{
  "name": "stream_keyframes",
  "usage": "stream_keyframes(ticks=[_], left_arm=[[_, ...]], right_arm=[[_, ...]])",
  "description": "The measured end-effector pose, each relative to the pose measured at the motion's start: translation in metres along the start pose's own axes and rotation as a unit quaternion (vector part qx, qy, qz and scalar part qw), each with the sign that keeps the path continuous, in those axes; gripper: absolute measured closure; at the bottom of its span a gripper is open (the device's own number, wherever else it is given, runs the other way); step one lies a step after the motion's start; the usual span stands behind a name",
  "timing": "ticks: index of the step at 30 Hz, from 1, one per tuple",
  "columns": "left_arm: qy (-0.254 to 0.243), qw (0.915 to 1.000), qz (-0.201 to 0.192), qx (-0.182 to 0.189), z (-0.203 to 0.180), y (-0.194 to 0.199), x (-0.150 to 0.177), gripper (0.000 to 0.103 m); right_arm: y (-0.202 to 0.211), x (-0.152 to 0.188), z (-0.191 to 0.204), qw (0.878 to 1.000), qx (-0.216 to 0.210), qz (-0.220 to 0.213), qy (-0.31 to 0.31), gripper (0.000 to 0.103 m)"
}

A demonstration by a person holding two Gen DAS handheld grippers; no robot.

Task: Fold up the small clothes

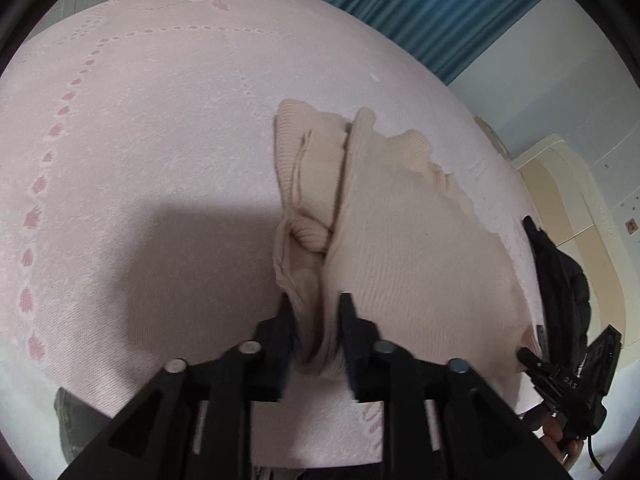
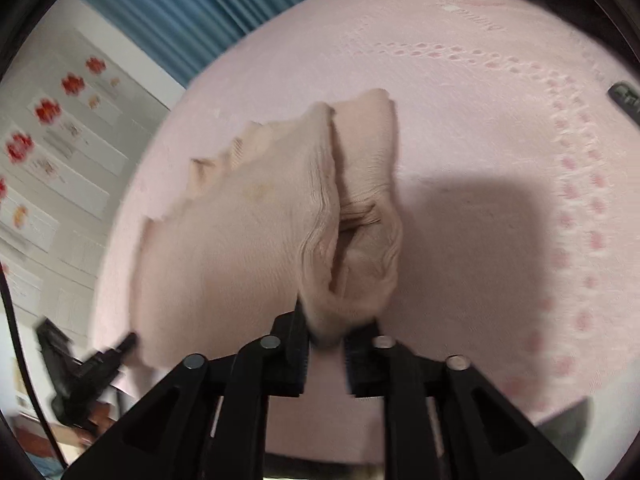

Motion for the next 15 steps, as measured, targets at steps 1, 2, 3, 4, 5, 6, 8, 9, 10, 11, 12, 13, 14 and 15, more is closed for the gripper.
stream_keyframes(ticks=[1,2,3,4,5,6,8,9,10,11,12,13,14,15], left_arm=[[-0.002,0.9999,0.003,-0.01,0.001,0.002,-0.002,0.064],[-0.005,0.9999,0.001,-0.015,0.002,0.004,-0.004,0.063],[-0.008,0.9998,-0.004,-0.018,0.003,0.007,-0.008,0.06],[-0.011,0.9996,-0.013,-0.022,0.003,0.011,-0.013,0.055],[-0.014,0.9994,-0.02,-0.024,0.002,0.014,-0.017,0.053],[-0.016,0.9992,-0.027,-0.024,0.001,0.016,-0.022,0.048],[-0.023,0.9988,-0.037,-0.021,-0.006,0.016,-0.032,0.047],[-0.028,0.9988,-0.037,-0.018,-0.011,0.014,-0.038,0.047],[-0.034,0.9986,-0.038,-0.015,-0.016,0.012,-0.043,0.047],[-0.042,0.9982,-0.039,-0.014,-0.025,0.006,-0.05,0.047],[-0.049,0.9979,-0.041,-0.013,-0.032,0.002,-0.054,0.047],[-0.058,0.9973,-0.042,-0.012,-0.039,-0.004,-0.062,0.047],[-0.063,0.997,-0.043,-0.012,-0.043,-0.006,-0.065,0.047],[-0.07,0.9965,-0.045,-0.014,-0.049,-0.011,-0.071,0.047]], right_arm=[[0.004,0.001,-0.003,1.0,0.013,-0.008,0.012,0.08],[0.009,0.001,-0.003,1.0,0.018,-0.014,0.02,0.076],[0.015,0.001,-0.004,0.999,0.022,-0.021,0.029,0.074],[0.021,-0.001,-0.003,0.999,0.026,-0.029,0.036,0.073],[0.024,-0.004,-0.005,0.998,0.033,-0.039,0.043,0.072],[0.029,-0.009,-0.003,0.996,0.045,-0.054,0.054,0.071],[0.034,-0.021,0.004,0.993,0.058,-0.073,0.074,0.07],[0.033,-0.03,0.009,0.992,0.059,-0.077,0.081,0.07],[0.032,-0.037,0.009,0.991,0.057,-0.081,0.086,0.069],[0.029,-0.043,0.012,0.991,0.054,-0.084,0.088,0.069],[0.025,-0.051,0.012,0.991,0.053,-0.085,0.089,0.069],[0.018,-0.059,0.014,0.991,0.053,-0.085,0.089,0.069],[0.011,-0.067,0.018,0.991,0.053,-0.084,0.09,0.069],[0.005,-0.073,0.021,0.991,0.055,-0.084,0.091,0.069]])
Point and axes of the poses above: each gripper's, at about its wrist camera, not at the fingertips, and y roughly against the way its jaws point, z to its left, x to its underside, the point moved 2 cm from there along -y, roughly the way its jaws point, and after that the axes turned 2 degrees about y, right-handed, at the moved point
